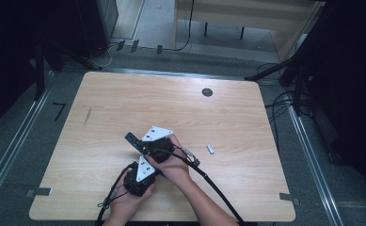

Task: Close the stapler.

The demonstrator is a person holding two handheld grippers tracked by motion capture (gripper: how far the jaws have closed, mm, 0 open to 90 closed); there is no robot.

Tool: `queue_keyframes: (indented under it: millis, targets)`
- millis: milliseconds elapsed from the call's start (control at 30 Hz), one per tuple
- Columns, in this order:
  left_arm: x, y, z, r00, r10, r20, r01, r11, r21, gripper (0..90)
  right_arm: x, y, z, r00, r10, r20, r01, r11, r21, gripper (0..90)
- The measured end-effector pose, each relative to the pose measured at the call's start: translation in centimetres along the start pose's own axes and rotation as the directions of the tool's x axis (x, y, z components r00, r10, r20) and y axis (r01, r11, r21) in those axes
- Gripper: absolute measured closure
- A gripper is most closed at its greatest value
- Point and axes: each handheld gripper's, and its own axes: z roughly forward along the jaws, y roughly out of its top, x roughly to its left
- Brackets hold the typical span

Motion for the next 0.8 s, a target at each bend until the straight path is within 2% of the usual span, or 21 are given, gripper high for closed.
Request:
queue_keyframes:
  millis: [333, 533, 800]
  targets:
    - [0.0, 0.0, 0.0, 1.0, 0.006, -0.002, -0.006, 1.0, 0.003, 90.0, 0.0, -0.4, 1.3, 0.9999, 0.01, -0.006, -0.01, 0.999, 0.049, 90.0]
    - [0.0, 0.0, 0.0, 1.0, 0.003, 0.0, -0.003, 1.0, 0.003, 90.0, 0.1, -0.4, 2.2, 0.9999, 0.015, 0.003, -0.015, 0.995, 0.101, 90.0]
    - [0.0, 0.0, 0.0, 1.0, 0.003, 0.001, -0.003, 1.0, 0.002, 90.0, -0.2, -0.3, 2.4, 0.9993, 0.036, -0.009, -0.035, 0.993, 0.109, 90.0]
